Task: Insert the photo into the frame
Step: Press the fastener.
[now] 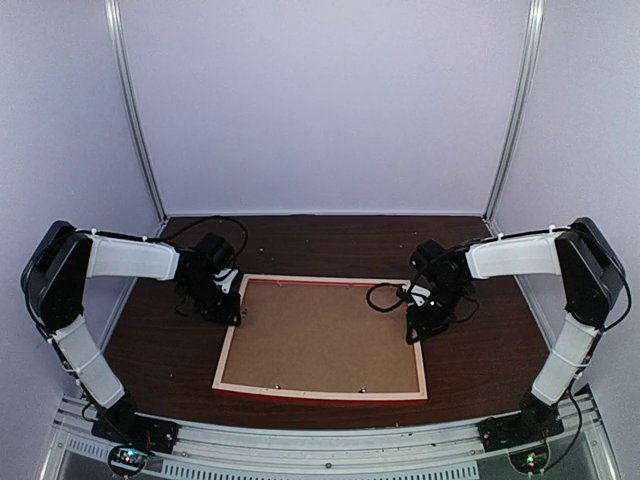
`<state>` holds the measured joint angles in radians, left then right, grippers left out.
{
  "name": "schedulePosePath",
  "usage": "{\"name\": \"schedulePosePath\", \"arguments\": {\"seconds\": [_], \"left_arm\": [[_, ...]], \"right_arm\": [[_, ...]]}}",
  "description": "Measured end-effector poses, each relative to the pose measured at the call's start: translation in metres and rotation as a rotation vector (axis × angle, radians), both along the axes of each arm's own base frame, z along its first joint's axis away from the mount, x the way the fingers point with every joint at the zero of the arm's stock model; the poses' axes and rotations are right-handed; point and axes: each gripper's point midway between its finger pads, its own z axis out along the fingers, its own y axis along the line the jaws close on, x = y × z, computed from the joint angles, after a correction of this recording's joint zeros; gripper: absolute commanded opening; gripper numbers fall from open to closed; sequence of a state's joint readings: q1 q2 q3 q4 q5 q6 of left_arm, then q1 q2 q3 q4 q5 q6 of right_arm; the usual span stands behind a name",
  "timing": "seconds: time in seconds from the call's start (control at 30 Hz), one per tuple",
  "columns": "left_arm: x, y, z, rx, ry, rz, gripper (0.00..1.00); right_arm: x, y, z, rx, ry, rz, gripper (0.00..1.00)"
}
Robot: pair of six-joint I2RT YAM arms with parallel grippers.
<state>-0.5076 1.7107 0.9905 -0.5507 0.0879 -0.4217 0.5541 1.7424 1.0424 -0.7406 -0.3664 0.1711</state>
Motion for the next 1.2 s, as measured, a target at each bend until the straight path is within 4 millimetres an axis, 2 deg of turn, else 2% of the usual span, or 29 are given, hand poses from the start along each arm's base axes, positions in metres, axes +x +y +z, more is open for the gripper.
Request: {"name": "schedulePosePath", "arguments": {"seconds": [0.3, 0.37, 0.47, 0.63, 0.8, 0.93, 1.1, 1.2], "left_arm": [[0.000, 0.000, 0.000, 0.000, 0.001, 0.000, 0.35], [0.000, 0.000, 0.000, 0.000, 0.001, 0.000, 0.35], [0.000, 0.000, 0.000, 0.000, 0.001, 0.000, 0.35], [-0.001, 0.001, 0.000, 0.000, 0.001, 0.002, 0.35], [-0.002, 0.002, 0.001, 0.001, 0.000, 0.008, 0.35], [-0.002, 0.002, 0.001, 0.003, 0.000, 0.009, 0.35], [-0.002, 0.002, 0.001, 0.003, 0.000, 0.010, 0.35], [-0.002, 0.002, 0.001, 0.003, 0.001, 0.012, 0.35]], "right_arm": [[-0.001, 0.000, 0.000, -0.002, 0.009, -0.022, 0.09], [0.000, 0.000, 0.000, -0.003, 0.010, -0.022, 0.08], [0.001, -0.001, 0.001, -0.004, 0.013, -0.028, 0.13], [0.007, -0.001, 0.002, 0.025, 0.020, -0.046, 0.36], [0.012, 0.006, 0.003, 0.069, 0.031, -0.049, 0.44], [0.014, 0.010, 0.004, 0.089, 0.033, -0.050, 0.43], [0.020, 0.008, 0.005, 0.103, 0.038, -0.078, 0.34], [0.025, 0.005, 0.006, 0.113, 0.037, -0.100, 0.32]]}}
